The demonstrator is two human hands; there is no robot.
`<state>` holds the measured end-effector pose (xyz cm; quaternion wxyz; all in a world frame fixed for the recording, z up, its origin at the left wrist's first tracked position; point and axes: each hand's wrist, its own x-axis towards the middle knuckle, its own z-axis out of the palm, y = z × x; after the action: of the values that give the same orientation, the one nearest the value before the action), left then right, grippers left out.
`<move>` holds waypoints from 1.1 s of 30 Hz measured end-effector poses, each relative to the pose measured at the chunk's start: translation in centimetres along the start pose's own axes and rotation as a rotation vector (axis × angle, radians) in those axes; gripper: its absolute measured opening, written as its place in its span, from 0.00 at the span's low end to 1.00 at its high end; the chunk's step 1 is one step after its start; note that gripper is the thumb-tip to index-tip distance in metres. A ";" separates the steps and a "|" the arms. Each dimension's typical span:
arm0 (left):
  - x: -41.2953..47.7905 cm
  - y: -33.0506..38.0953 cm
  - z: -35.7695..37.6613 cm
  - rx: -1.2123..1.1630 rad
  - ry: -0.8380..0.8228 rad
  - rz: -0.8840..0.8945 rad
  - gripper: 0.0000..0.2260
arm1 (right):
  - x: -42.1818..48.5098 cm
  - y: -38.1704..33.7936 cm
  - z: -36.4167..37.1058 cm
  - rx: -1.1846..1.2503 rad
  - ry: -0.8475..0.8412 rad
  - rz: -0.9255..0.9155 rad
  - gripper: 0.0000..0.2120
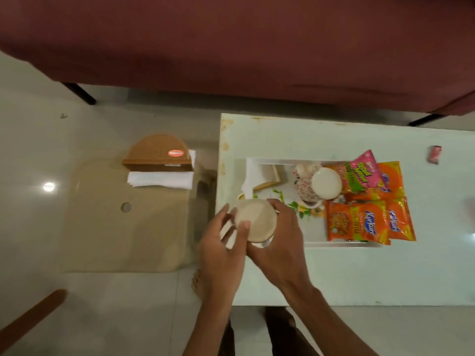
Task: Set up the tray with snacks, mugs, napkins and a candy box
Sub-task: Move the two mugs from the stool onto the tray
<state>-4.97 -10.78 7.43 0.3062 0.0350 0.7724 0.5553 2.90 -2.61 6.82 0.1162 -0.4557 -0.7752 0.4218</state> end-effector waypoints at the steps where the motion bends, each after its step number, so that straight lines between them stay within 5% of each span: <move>1: -0.2 0.0 1.9 -0.004 -0.026 -0.001 0.19 | 0.3 1.0 -1.2 -0.009 0.036 0.023 0.42; 8: -2.1 -1.7 11.3 0.086 -0.115 -0.044 0.22 | 0.6 7.9 -6.0 -0.048 0.228 0.152 0.42; 13: -2.3 -2.4 15.0 0.209 -0.147 0.012 0.14 | 1.2 10.9 -6.9 -0.020 0.276 0.229 0.41; 33: 0.3 -4.5 18.5 0.405 -0.198 -0.029 0.19 | 3.2 14.6 -5.6 -0.043 0.330 0.333 0.42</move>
<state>5.55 3.06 -0.25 0.3754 0.1390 0.8346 0.3784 13.12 6.34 -1.46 0.1602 -0.6425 -0.6687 0.3382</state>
